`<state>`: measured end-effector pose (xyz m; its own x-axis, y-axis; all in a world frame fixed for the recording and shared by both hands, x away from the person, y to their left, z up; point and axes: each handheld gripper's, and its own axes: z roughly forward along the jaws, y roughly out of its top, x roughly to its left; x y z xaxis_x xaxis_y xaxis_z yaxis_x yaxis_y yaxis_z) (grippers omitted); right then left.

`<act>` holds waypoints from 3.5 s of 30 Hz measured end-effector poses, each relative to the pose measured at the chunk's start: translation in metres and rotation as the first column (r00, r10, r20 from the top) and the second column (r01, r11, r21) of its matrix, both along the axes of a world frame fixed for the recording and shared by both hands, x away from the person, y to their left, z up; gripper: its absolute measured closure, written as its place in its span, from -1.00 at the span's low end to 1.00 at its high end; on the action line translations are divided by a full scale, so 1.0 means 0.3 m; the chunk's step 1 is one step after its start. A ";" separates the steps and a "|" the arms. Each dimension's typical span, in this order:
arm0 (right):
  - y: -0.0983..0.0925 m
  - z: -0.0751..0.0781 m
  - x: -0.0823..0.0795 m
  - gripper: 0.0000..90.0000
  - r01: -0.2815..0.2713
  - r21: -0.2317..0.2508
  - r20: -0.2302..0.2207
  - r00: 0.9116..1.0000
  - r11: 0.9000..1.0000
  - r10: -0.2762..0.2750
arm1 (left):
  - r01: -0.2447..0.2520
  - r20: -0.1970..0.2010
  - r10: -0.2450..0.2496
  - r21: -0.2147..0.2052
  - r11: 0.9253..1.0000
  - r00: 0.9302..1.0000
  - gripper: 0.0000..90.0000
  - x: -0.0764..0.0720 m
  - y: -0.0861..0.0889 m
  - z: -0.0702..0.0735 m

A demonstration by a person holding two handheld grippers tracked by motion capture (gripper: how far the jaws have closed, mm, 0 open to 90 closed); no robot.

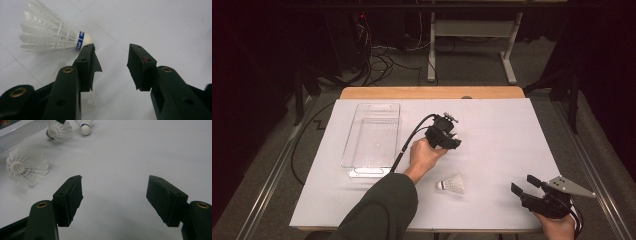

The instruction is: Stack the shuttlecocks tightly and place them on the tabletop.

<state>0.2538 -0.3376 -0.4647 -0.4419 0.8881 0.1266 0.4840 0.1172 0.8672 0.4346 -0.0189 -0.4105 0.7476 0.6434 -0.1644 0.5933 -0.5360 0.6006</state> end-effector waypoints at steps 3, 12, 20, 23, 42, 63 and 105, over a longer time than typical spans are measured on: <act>0.002 -0.001 0.002 -0.34 0.000 -0.002 -0.001 1.000 1.000 0.000 | -0.001 0.000 0.001 -0.008 1.000 1.000 0.26 -0.008 0.006 0.009; 0.007 -0.001 0.004 -0.34 -0.001 -0.006 -0.004 1.000 1.000 0.001 | 0.008 -0.006 -0.008 -0.020 1.000 1.000 0.20 -0.032 0.037 0.029; 0.008 -0.001 0.004 -0.34 0.001 -0.006 -0.005 1.000 1.000 -0.001 | 0.013 0.013 -0.013 -0.015 1.000 1.000 0.13 -0.063 0.057 0.035; 0.007 -0.001 0.004 -0.34 0.002 -0.006 -0.005 1.000 1.000 -0.002 | 0.010 0.020 -0.009 -0.017 1.000 1.000 0.09 -0.075 0.065 0.037; 0.010 0.000 0.003 -0.34 -0.006 -0.010 0.000 1.000 1.000 0.006 | 0.002 0.030 -0.002 -0.004 1.000 1.000 -0.04 -0.133 0.125 0.049; 0.011 -0.001 0.004 -0.34 -0.008 -0.013 -0.004 1.000 1.000 0.008 | -0.021 0.057 0.022 -0.014 1.000 0.998 -0.07 -0.178 0.201 0.054; 0.005 0.000 0.001 -0.34 -0.003 -0.009 -0.002 1.000 1.000 0.002 | -0.030 0.052 0.031 -0.021 0.999 0.998 -0.12 -0.257 0.277 0.014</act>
<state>0.2540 -0.3360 -0.4648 -0.4439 0.8881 0.1195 0.4854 0.1262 0.8652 0.3576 0.0641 -0.4062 0.7353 0.6633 -0.1388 0.5771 -0.5055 0.6414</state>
